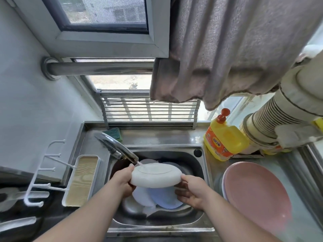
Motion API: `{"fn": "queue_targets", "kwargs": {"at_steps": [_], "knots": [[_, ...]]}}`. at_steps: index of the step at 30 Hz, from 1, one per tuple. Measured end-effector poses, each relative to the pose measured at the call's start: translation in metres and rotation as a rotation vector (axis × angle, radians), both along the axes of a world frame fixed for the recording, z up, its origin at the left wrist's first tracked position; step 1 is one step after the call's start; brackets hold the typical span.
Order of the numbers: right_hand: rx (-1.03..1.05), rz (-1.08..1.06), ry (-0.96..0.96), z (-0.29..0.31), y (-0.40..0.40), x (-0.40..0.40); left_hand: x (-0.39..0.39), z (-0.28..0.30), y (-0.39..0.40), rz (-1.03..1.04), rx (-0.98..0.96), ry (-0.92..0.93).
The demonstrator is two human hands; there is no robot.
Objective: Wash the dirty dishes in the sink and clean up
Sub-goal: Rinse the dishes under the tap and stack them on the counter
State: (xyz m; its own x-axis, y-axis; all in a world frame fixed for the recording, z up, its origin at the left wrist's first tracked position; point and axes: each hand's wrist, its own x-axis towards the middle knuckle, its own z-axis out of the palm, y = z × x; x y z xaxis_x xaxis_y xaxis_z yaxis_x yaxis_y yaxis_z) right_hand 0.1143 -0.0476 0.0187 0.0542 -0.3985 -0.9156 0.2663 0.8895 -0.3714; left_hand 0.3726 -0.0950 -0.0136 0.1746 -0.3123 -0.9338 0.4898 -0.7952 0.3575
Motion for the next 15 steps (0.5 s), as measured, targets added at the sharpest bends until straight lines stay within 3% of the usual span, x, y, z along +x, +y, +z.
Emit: {"fn": "queue_targets", "kwargs": {"at_steps": [3,6,9,12,15], "knots": [[-0.098,0.087,0.053,0.0,0.009,0.006,0.013,0.001,-0.006,0.039,0.025,0.067],[-0.25,0.273,0.147,0.008,0.017,0.021,0.032,0.006,-0.009,0.076,0.174,0.167],[-0.427,0.509,0.417,0.016,0.019,0.043,0.052,0.005,-0.006,-0.043,0.273,0.333],[-0.544,0.506,0.726,0.024,0.014,0.057,0.065,0.001,-0.003,-0.231,0.218,0.418],[-0.596,0.557,0.918,0.038,0.013,0.059,0.068,0.008,0.005,-0.278,0.196,0.519]]}}
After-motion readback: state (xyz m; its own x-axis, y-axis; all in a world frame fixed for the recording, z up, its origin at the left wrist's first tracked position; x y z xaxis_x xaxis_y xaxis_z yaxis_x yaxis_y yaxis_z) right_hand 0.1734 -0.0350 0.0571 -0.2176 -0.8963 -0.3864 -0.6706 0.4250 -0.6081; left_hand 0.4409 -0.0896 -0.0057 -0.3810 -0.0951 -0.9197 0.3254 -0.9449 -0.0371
